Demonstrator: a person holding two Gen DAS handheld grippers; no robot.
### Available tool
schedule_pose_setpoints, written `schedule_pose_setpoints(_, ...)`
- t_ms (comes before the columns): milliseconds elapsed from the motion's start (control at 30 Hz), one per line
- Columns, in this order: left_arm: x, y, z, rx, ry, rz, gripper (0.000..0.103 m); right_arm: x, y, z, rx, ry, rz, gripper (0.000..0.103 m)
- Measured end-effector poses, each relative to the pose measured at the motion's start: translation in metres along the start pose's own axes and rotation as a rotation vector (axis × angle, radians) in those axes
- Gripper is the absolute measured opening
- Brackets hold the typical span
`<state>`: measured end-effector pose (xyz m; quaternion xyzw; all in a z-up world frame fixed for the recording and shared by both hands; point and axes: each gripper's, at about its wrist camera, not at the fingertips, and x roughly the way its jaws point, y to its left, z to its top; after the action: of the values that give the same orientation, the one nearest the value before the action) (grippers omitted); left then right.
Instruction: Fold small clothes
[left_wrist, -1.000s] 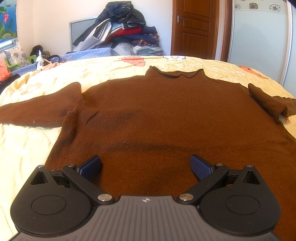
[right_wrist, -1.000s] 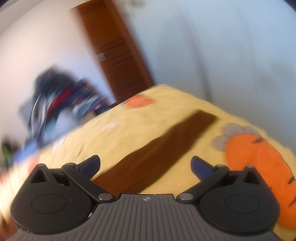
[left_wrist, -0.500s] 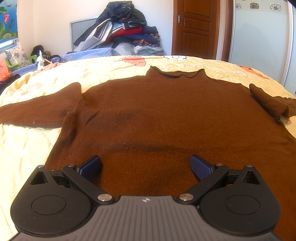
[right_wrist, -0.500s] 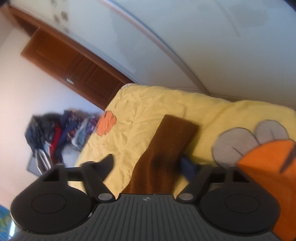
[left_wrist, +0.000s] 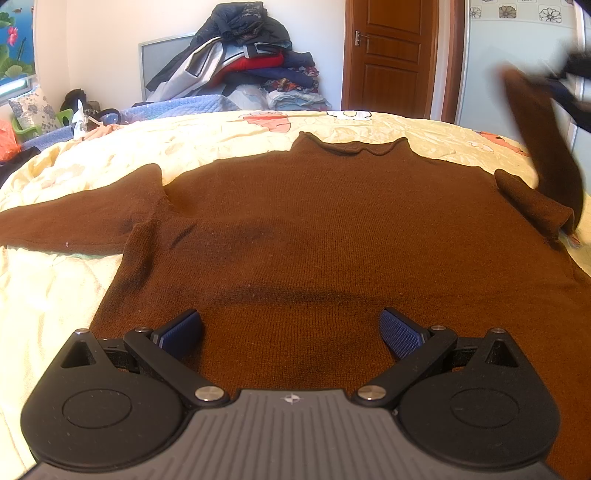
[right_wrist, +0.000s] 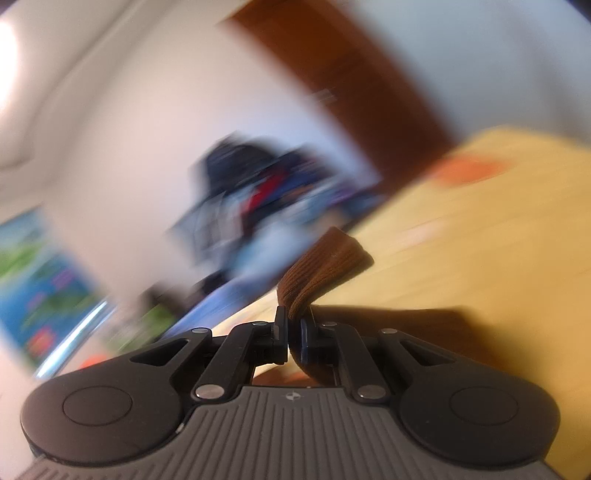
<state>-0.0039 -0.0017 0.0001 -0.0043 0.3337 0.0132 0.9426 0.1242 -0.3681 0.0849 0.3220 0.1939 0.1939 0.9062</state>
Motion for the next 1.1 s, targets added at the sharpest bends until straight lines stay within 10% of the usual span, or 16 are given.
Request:
schedule_pose_setpoints(33, 0.000, 0.000, 0.000, 0.000, 0.000, 0.000, 0.103, 0.013, 0.023, -0.017, -0.010, 0.038, 0.060, 0.031)
schedule_pose_setpoints(100, 0.000, 0.000, 0.000, 0.000, 0.000, 0.000, 0.103, 0.034, 0.054, -0.047, 0.015, 0.142, 0.171, 0.103)
schedule_pose_setpoints(400, 0.001, 0.004, 0.011, -0.003, 0.052, -0.027, 0.103, -0.017, 0.033, -0.136, 0.011, 0.193, 0.004, 0.096)
schedule_pose_setpoints(600, 0.020, 0.035, 0.084, -0.394, 0.092, -0.387, 0.103, -0.051, 0.031, -0.178, -0.236, 0.213, -0.123, 0.100)
schedule_pose_setpoints(833, 0.096, 0.039, 0.106, -0.620, 0.203, -0.298, 0.100, -0.047, 0.032, -0.179, -0.244, 0.222, -0.118, 0.103)
schedule_pose_setpoints(1100, 0.109, 0.011, 0.119, -0.454, 0.246, -0.219, 0.009, -0.043, 0.021, -0.177, -0.197, 0.215, -0.081, 0.103)
